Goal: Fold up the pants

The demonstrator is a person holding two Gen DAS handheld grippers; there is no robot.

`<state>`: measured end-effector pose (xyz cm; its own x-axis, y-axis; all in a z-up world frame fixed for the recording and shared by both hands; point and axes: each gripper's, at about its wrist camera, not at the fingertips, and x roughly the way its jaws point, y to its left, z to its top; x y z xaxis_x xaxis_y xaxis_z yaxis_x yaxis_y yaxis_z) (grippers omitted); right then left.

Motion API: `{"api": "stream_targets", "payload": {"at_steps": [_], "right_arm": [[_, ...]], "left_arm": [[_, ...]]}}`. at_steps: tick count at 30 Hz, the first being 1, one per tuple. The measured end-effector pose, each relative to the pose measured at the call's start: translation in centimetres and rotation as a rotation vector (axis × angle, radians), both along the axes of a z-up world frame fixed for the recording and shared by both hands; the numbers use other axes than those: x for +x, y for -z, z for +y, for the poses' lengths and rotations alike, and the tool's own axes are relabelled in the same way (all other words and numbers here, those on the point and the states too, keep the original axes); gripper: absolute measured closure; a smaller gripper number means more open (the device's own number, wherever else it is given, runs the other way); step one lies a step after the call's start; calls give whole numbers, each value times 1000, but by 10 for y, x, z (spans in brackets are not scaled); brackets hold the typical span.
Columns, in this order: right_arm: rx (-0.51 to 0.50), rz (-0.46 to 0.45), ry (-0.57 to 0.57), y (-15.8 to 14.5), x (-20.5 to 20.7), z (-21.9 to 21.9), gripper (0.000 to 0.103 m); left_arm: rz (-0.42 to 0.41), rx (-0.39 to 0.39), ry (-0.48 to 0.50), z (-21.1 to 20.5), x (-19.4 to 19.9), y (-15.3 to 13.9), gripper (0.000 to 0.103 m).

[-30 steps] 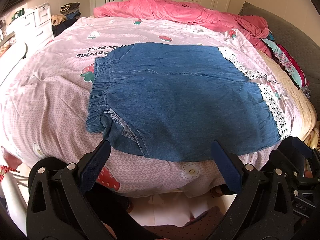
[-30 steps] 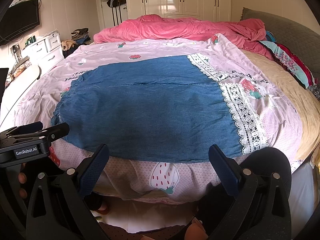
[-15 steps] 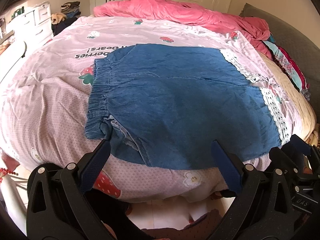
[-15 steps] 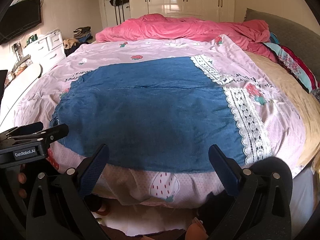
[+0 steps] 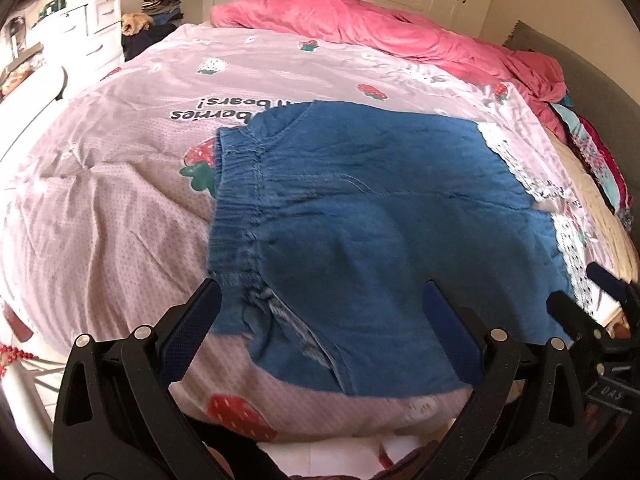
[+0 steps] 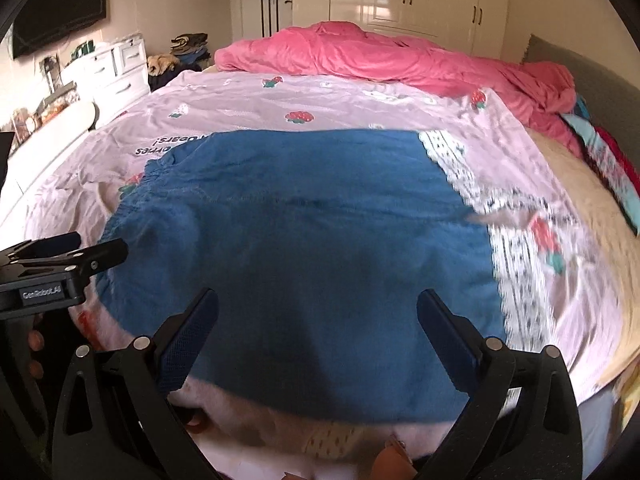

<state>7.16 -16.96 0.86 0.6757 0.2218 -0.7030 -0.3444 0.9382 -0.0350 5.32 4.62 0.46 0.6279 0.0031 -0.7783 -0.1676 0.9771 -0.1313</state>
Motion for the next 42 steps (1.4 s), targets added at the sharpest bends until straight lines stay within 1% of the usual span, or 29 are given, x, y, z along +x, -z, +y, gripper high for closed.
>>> {"api": "stream_targets", "payload": {"at_steps": [2, 5, 7, 9, 13, 15, 17, 18, 22, 23, 27, 31, 33, 36, 39, 41, 42], "right_arm": [[-10, -18, -19, -3, 8, 6, 4], [21, 7, -44, -7, 29, 13, 4], [2, 10, -65, -8, 42, 20, 4], [4, 13, -81, -10, 54, 27, 4], [-24, 9, -126, -11, 76, 43, 4], [2, 51, -161, -11, 92, 51, 4], [24, 113, -202, -7, 109, 59, 4], [23, 122, -211, -6, 113, 62, 4], [10, 131, -235, -6, 139, 78, 4], [1, 125, -239, -6, 142, 80, 4], [-50, 85, -277, -7, 165, 96, 4], [-87, 74, -314, -2, 185, 110, 4], [-95, 87, -325, 1, 198, 117, 4], [-100, 126, -358, 8, 214, 126, 4], [-151, 114, -397, 13, 227, 139, 4], [-189, 118, -415, 17, 237, 148, 4], [-201, 117, -424, 18, 242, 152, 4]], "left_arm": [[-3, -4, -17, 8, 7, -2, 9], [-10, -4, -39, 19, 18, -4, 9], [-7, 0, -51, 26, 27, -5, 9], [-3, -7, -63, 36, 36, -5, 9], [-2, 14, -104, 58, 58, -6, 9], [5, 22, -123, 68, 68, -5, 9], [17, 33, -141, 78, 79, -3, 9], [23, 33, -142, 82, 84, -2, 9], [42, -11, -104, 96, 103, 6, 9], [52, -11, -105, 98, 108, 8, 9], [78, 42, -92, 102, 129, 15, 9], [98, 45, -58, 106, 148, 23, 9], [100, 45, -51, 109, 154, 27, 9], [98, 70, -46, 114, 164, 34, 9], [81, 66, -32, 116, 170, 37, 9], [104, 91, -21, 115, 177, 41, 9], [106, 99, -10, 114, 179, 43, 12]]}}
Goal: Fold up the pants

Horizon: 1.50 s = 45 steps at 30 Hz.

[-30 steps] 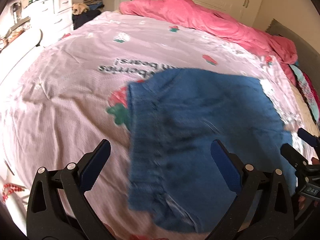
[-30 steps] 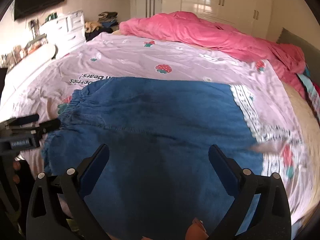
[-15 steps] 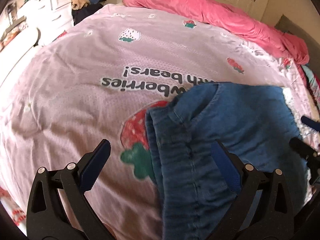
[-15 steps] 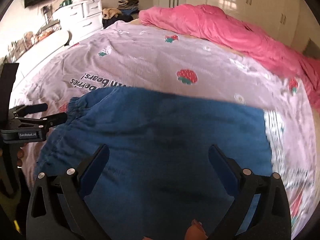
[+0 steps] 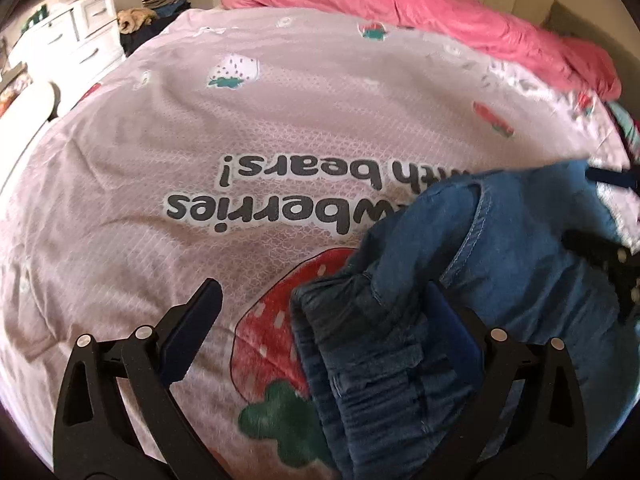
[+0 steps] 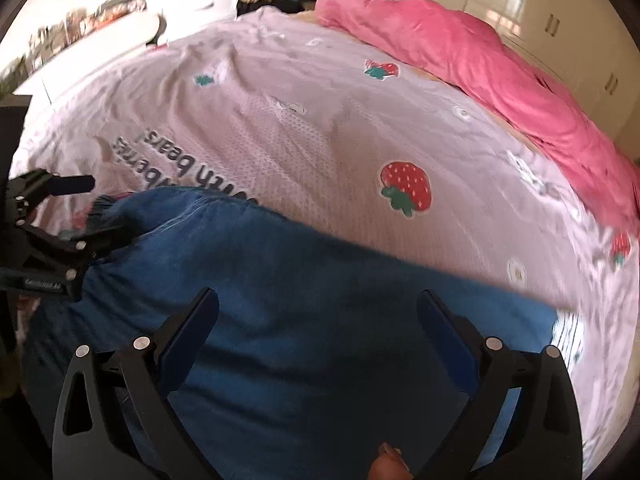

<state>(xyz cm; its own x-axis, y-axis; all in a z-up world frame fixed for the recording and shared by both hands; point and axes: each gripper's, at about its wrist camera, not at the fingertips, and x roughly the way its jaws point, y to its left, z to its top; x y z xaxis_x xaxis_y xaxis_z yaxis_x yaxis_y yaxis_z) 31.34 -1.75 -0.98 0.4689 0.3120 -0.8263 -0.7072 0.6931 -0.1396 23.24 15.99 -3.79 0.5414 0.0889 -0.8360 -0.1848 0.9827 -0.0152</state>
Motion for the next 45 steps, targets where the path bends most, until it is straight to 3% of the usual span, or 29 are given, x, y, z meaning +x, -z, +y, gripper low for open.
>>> {"api": "stream_targets", "payload": {"at_steps": [1, 5, 10, 19, 21, 23, 27, 30, 38, 45], "right_arm": [[-8, 0, -16, 1, 6, 5, 4], [-34, 27, -28, 10, 26, 17, 4], [-90, 51, -84, 20, 35, 30, 4], [-187, 6, -229, 36, 33, 54, 9], [-149, 35, -252, 38, 30, 56, 40], [-98, 45, -274, 37, 21, 56, 61], [-53, -2, -255, 32, 0, 48, 86], [-2, -18, -214, 22, -13, 35, 92], [154, -58, -127, -26, -51, -3, 93], [241, -73, -103, -40, -106, -34, 93]], "left_arm": [[-3, 1, 17, -1, 2, 0, 16], [2, -61, 88, -6, 8, 5, 51], [-49, -38, 116, -9, 0, -2, 70], [-131, -51, 129, -13, -18, -21, 73], [-132, -54, 127, -13, -19, -21, 73], [-134, -56, 127, -14, -21, -21, 73], [-147, -31, 126, -17, -26, -22, 73], [-159, -37, 120, -16, -30, -24, 73], [-246, -20, 120, -29, -56, -46, 73], [-331, 9, 125, -45, -93, -65, 73]]}}
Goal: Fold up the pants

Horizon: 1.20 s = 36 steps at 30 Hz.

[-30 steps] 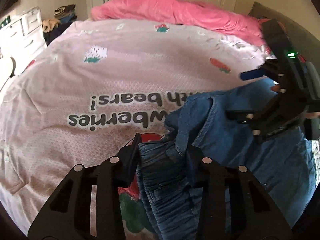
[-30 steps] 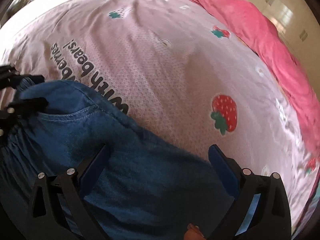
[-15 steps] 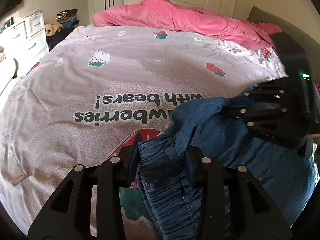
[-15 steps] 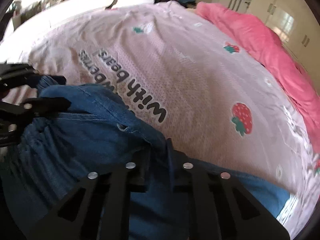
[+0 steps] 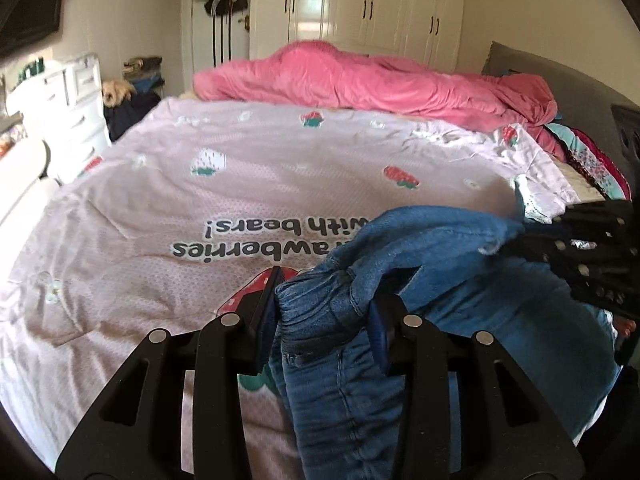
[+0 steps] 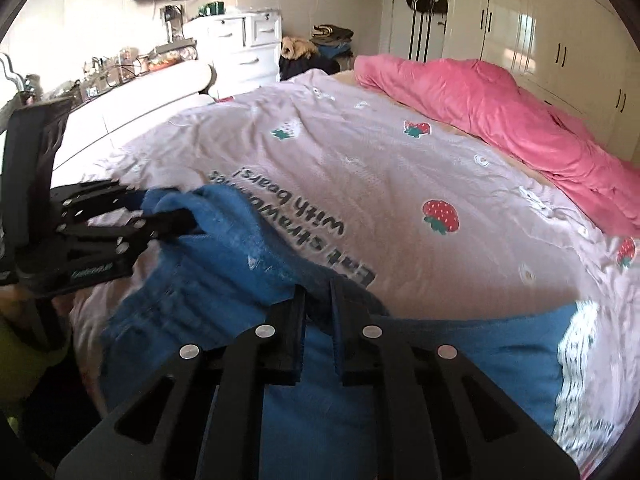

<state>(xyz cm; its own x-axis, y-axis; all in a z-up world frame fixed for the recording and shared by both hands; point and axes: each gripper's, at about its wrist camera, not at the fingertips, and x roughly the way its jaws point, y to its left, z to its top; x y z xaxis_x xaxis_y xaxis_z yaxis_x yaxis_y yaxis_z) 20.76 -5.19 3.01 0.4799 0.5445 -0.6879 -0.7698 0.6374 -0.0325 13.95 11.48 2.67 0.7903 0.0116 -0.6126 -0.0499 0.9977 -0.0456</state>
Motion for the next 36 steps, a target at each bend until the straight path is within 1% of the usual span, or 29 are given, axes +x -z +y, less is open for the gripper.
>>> {"api": "stream_targets", "payload": {"at_steps": [3, 6, 8, 10, 11, 14, 17, 19, 21, 24, 25, 27, 29, 31, 33, 36], "right_arm": [[48, 35, 18, 2, -25, -16, 93], [75, 48, 18, 4, -51, -27, 93], [87, 56, -1, 5, -70, -31, 93], [79, 73, -21, 10, -86, -33, 93], [69, 66, -29, 14, -99, -34, 93], [60, 68, -43, 21, -119, -32, 92], [80, 89, -54, 30, -139, -32, 92], [92, 124, -56, 40, -148, -31, 92], [75, 147, -64, 50, -154, -28, 92], [64, 176, -66, 59, -158, -27, 92], [59, 189, -66, 62, -158, -27, 90], [39, 185, -64, 67, -160, -24, 90], [9, 183, -63, 75, -163, -21, 90], [-8, 187, -60, 81, -165, -20, 90], [-14, 191, -58, 84, -167, -21, 89], [-4, 207, -57, 87, -167, -25, 89]], "left_arm": [[-17, -10, 7, -6, -22, -3, 72], [-11, -54, 21, -9, -46, -2, 72], [19, -67, 27, -11, -65, 4, 72], [38, -62, 35, -13, -76, 8, 71], [46, -61, 37, -13, -79, 10, 71], [76, -45, 38, -14, -90, 15, 69], [106, -18, 34, -15, -99, 22, 67], [132, 0, 25, -15, -104, 28, 66], [156, 11, 24, -14, -106, 33, 66], [192, -2, 13, -10, -107, 41, 63], [193, -10, 13, -8, -109, 41, 63], [195, -25, 12, -5, -114, 40, 57], [210, -42, 10, 0, -120, 42, 54], [220, -44, -6, 5, -128, 42, 54], [224, -47, -53, 15, -140, 39, 54], [190, -104, -66, 25, -151, 26, 54]]}}
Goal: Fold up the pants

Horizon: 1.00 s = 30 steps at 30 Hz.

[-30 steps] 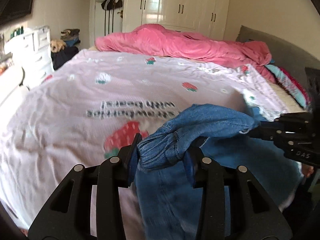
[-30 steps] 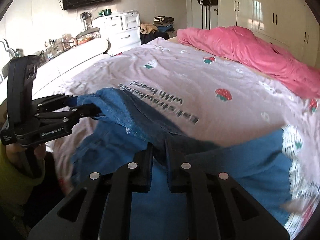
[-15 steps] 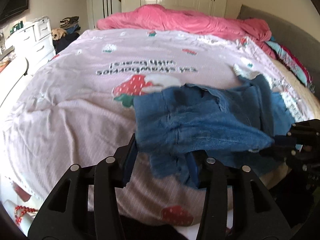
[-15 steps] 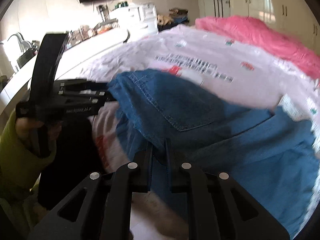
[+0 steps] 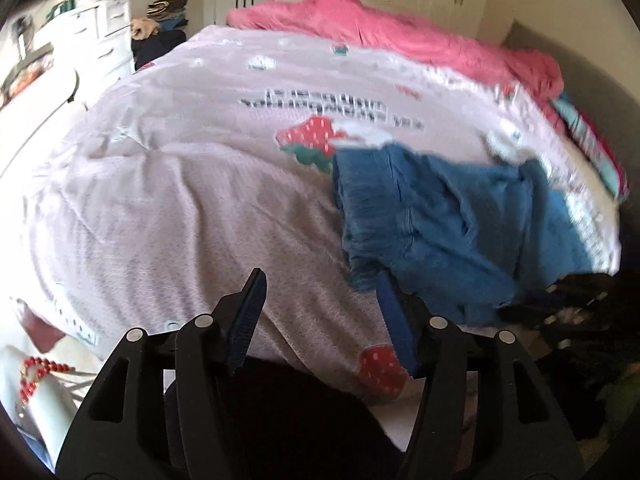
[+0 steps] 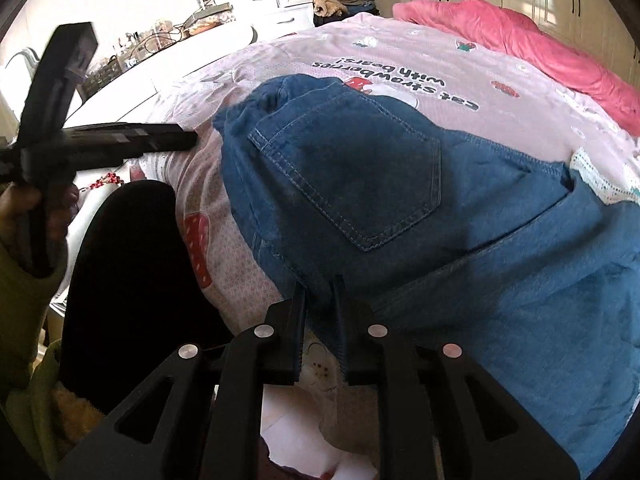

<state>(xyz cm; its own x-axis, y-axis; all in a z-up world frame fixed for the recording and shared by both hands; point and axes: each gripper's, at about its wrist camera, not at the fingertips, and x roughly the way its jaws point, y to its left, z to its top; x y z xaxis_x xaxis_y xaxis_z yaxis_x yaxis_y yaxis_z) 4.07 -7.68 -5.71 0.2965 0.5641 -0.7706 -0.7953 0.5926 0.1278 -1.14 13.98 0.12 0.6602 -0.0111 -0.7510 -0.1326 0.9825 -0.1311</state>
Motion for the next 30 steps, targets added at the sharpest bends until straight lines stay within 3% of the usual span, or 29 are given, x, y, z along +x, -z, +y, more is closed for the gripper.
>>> {"api": "stream_targets", "payload": {"at_steps": [5, 8, 11, 13, 19, 23, 25, 28, 30], "right_arm": [[19, 25, 7, 4, -3, -7, 88], [26, 41, 6, 3, -8, -12, 80], [75, 102, 15, -3, -10, -23, 77], [109, 88, 27, -15, -15, -33, 77], [146, 4, 92, -43, 5, -34, 66], [-3, 97, 157, 4, 31, -17, 64], [27, 92, 161, 10, 31, -20, 64], [73, 86, 162, -7, 26, -32, 63], [123, 75, 187, -21, 24, -48, 57]], "left_arm": [[-56, 2, 88, -29, 18, -25, 54], [-40, -7, 176, -57, 44, -15, 54], [56, 64, 144, -65, 63, 20, 54], [51, 82, 139, -65, 60, 28, 54], [44, 105, 144, -69, 58, 30, 52], [41, 93, 141, -66, 61, 29, 51], [38, 95, 138, -66, 61, 29, 50], [18, 61, 121, -62, 54, 18, 50], [-9, 20, 118, -60, 48, 6, 48]]}}
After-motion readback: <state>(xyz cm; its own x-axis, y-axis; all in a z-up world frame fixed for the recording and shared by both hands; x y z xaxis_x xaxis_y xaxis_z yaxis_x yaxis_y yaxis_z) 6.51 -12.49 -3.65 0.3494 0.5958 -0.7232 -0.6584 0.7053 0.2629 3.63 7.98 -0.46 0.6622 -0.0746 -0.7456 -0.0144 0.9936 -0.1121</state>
